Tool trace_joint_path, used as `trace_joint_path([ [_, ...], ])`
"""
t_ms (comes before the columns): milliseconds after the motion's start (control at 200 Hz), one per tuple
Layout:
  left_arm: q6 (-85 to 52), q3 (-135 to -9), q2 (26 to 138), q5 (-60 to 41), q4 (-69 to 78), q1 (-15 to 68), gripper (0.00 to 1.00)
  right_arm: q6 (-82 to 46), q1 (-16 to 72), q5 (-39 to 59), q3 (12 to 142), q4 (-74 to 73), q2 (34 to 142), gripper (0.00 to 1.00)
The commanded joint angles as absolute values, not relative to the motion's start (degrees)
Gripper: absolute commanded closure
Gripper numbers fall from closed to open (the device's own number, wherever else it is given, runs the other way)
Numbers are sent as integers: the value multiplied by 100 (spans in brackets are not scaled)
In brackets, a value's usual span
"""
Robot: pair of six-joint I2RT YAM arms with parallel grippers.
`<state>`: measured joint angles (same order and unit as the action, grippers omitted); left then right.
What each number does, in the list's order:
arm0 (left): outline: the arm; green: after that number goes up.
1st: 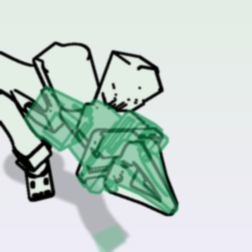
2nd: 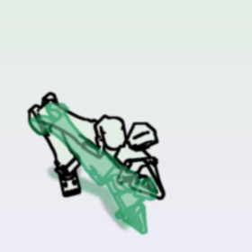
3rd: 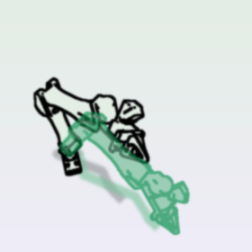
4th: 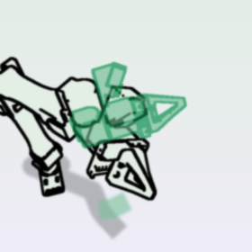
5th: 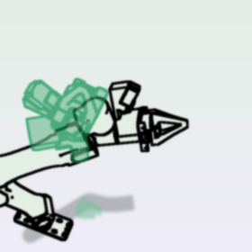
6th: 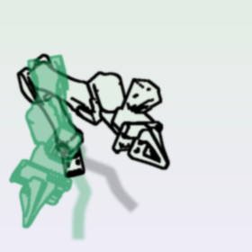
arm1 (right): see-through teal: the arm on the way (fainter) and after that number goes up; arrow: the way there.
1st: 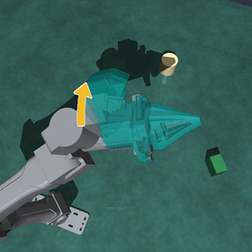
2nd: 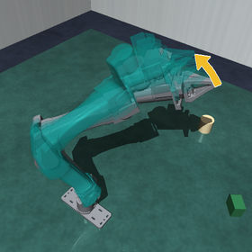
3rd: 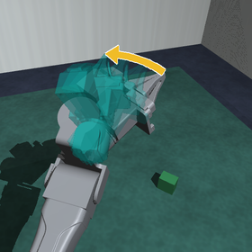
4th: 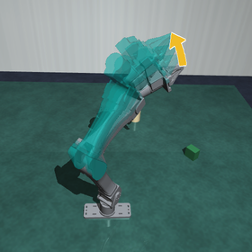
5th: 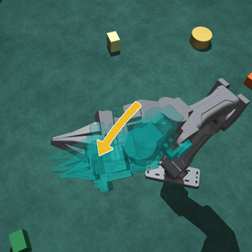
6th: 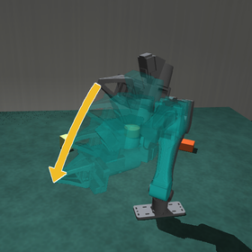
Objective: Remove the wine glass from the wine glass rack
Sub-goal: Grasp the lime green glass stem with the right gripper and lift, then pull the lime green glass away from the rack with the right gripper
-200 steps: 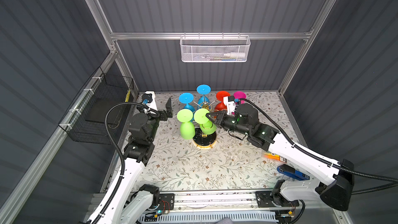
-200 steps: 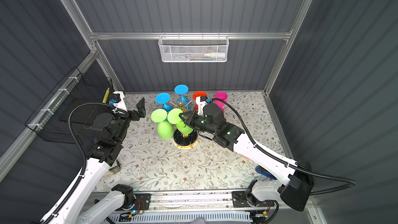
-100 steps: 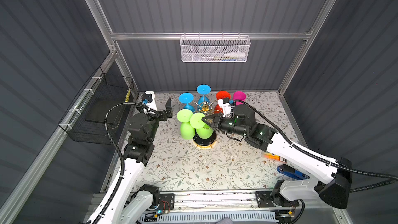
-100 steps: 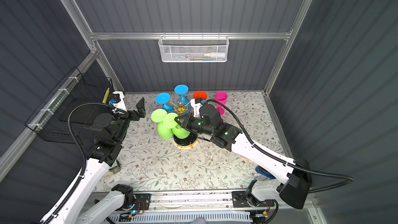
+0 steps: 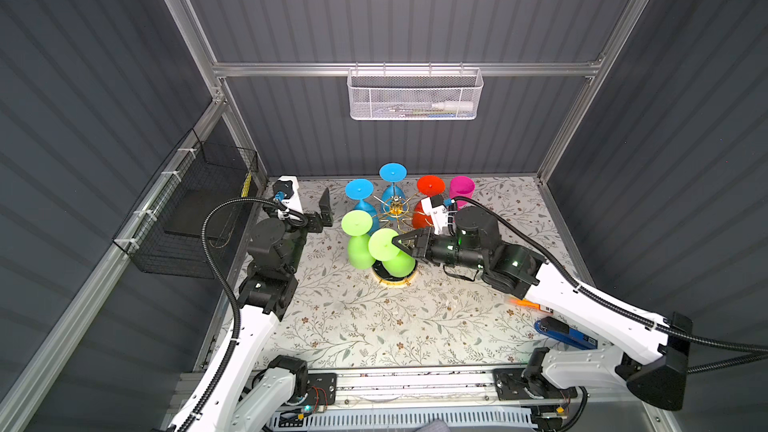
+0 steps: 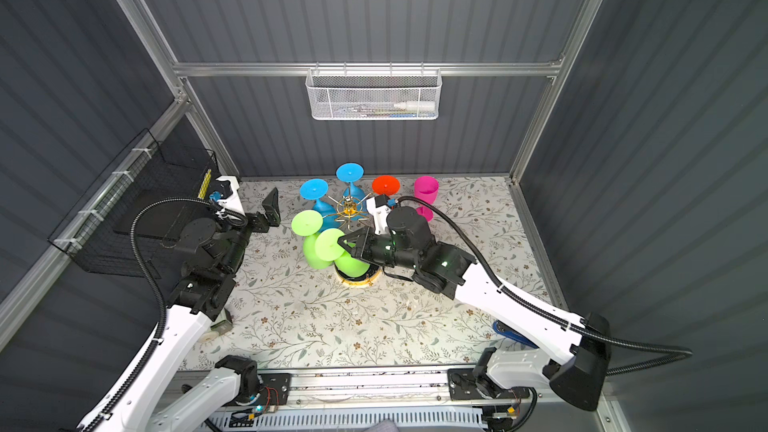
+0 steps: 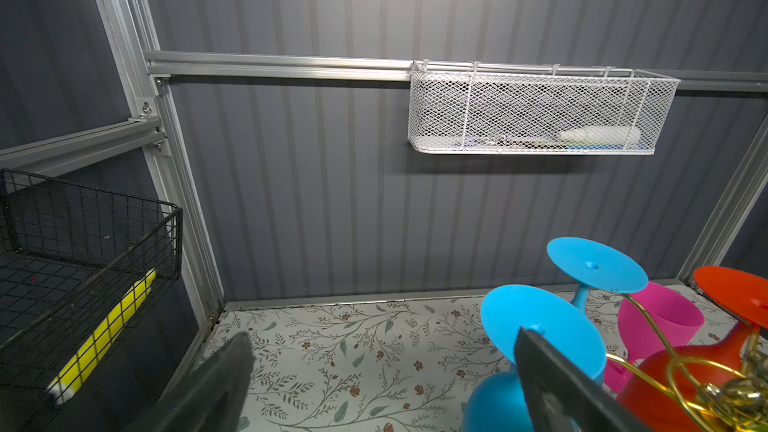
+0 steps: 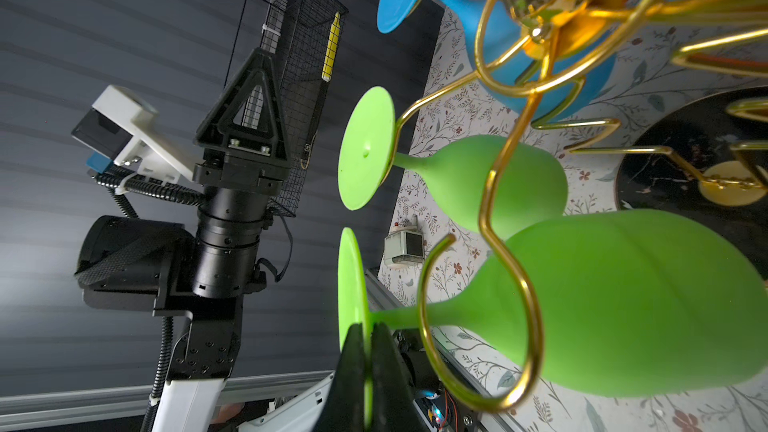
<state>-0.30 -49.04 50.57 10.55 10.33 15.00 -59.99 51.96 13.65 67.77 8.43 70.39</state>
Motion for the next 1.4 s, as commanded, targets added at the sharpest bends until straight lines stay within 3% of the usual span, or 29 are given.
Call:
trace_joint_path([
  [0, -145, -4852, 5014, 1253, 1143, 1477, 0, -5849, 5232, 1235, 6608, 956, 6692, 100],
  [185, -483, -5085, 5118, 1299, 930, 1477, 1, -5694, 5230, 784, 6334, 1396, 5969, 100],
  [450, -947, -6079, 5424, 513, -151, 1477, 3, -5216, 5014, -152, 6310, 2524, 4870, 100],
  [680, -1386, -6854, 5669, -1171, -573, 1477, 8, -4518, 4494, -388, 6866, 2961, 4377, 100],
  [1026, -2242, -7785, 6793, -5169, 97, 1477, 21, -2890, 4469, -366, 8737, 3449, 5264, 100],
  [1211, -3338, -7718, 7089, -6429, 1758, 1472, 23, -2400, 4465, 100, 9413, 3332, 5986, 100],
  [1396, -3760, -7974, 7332, -7086, 2268, 1579, 24, -2028, 4405, 655, 9974, 3219, 6691, 100],
])
